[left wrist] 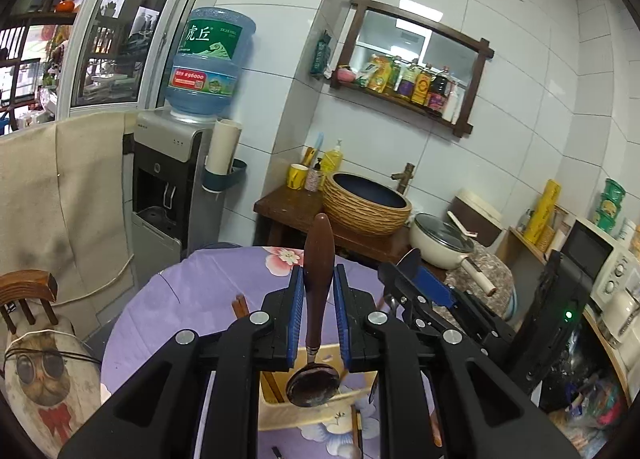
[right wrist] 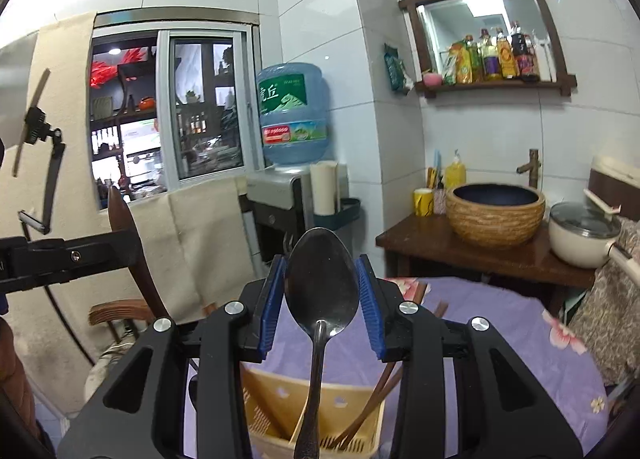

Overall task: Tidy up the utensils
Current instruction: 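Lift both spoons over the cream holder and lower them in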

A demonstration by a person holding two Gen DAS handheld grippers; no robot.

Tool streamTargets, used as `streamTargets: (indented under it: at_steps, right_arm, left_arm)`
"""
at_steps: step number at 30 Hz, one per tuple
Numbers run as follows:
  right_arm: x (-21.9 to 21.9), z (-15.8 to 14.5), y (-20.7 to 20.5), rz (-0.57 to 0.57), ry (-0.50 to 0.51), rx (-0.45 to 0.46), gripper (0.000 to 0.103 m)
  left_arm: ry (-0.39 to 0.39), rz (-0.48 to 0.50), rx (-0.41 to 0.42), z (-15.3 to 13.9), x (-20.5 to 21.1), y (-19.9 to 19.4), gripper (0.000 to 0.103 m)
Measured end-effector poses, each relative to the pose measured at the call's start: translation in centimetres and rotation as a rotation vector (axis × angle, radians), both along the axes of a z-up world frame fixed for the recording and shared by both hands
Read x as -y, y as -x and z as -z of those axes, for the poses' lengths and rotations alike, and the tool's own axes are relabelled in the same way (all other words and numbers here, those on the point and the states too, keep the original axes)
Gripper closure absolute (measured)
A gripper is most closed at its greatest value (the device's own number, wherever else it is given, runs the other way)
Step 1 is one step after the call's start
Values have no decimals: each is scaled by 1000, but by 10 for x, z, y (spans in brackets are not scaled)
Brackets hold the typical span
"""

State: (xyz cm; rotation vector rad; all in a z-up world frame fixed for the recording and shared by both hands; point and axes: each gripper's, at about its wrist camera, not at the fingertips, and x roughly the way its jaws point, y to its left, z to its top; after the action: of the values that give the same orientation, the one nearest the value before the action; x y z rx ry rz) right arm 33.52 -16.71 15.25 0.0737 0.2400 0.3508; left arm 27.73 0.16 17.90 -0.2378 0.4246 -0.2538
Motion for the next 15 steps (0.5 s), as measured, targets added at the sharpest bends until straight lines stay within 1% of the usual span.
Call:
streamTargets:
  at_steps: [3, 8, 11, 15]
  right_arm:
    - [-5, 6, -16, 23, 13, 21, 66]
    - [-11, 30, -35, 47, 30, 1, 66]
    - [-8, 46, -31, 54, 36, -9, 66]
    - [-8, 61, -17, 51, 79, -5, 66]
  left_arm:
    - [-8, -27, -17, 9, 1, -17, 88]
    - [-10, -33, -72, 35, 1, -34, 88]
    - [-31, -28, -92, 49, 4, -35, 88]
    - [-46, -10, -111, 64, 9, -32, 88]
